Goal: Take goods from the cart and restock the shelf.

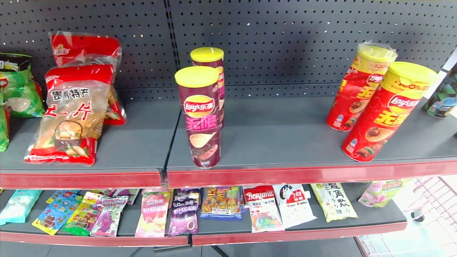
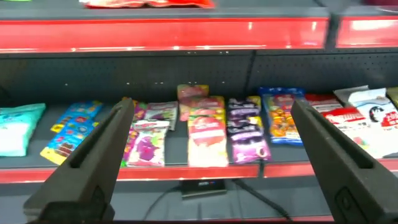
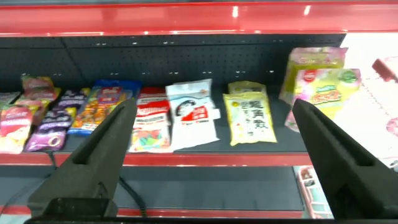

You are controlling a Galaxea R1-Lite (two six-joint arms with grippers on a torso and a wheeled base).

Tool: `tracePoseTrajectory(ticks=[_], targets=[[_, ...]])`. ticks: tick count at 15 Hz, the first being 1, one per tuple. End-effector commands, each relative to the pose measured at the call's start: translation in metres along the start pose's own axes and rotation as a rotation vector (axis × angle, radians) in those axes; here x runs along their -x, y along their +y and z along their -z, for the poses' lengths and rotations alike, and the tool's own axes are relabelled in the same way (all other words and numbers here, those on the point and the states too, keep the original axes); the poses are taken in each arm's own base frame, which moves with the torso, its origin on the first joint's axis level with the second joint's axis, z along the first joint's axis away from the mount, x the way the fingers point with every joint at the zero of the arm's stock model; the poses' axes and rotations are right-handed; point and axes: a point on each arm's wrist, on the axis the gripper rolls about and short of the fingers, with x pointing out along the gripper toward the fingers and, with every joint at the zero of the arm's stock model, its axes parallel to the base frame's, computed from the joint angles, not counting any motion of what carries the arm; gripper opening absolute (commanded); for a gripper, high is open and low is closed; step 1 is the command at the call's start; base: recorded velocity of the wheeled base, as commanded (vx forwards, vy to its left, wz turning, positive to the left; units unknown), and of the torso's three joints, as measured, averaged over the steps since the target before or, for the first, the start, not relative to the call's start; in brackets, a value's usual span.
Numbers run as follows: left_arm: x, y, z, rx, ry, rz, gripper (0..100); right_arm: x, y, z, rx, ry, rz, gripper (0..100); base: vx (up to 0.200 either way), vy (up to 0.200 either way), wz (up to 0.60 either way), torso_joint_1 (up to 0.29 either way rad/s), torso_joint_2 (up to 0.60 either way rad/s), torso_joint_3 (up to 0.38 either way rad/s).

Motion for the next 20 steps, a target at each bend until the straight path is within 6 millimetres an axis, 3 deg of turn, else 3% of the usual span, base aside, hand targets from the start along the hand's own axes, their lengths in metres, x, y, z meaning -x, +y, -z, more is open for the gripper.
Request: tracePoseTrajectory(ticks=[1, 16, 20], targets=[[-0.0001, 0.0000, 0.0001, 0.000, 0.002, 0.001, 100, 0.0000, 0.0000, 0.0000, 0.000, 0.000, -0.001, 100, 0.000, -0.200, 0.00, 0.002, 0.00, 0.002], [-0.0001, 0.0000, 0.0001, 0.000, 0.002, -0.001, 100, 0.0000, 0.0000, 0.0000, 0.000, 0.000, -0.001, 100, 0.000, -0.200, 0.00, 0.003, 0.00, 0.003], [-0.0001, 0.0000, 0.0001, 0.000, 0.002, -0.001, 100, 0.0000, 0.0000, 0.0000, -0.001, 0.000, -0.001, 100, 0.000, 0.000, 0.00, 0.000, 0.00, 0.000]])
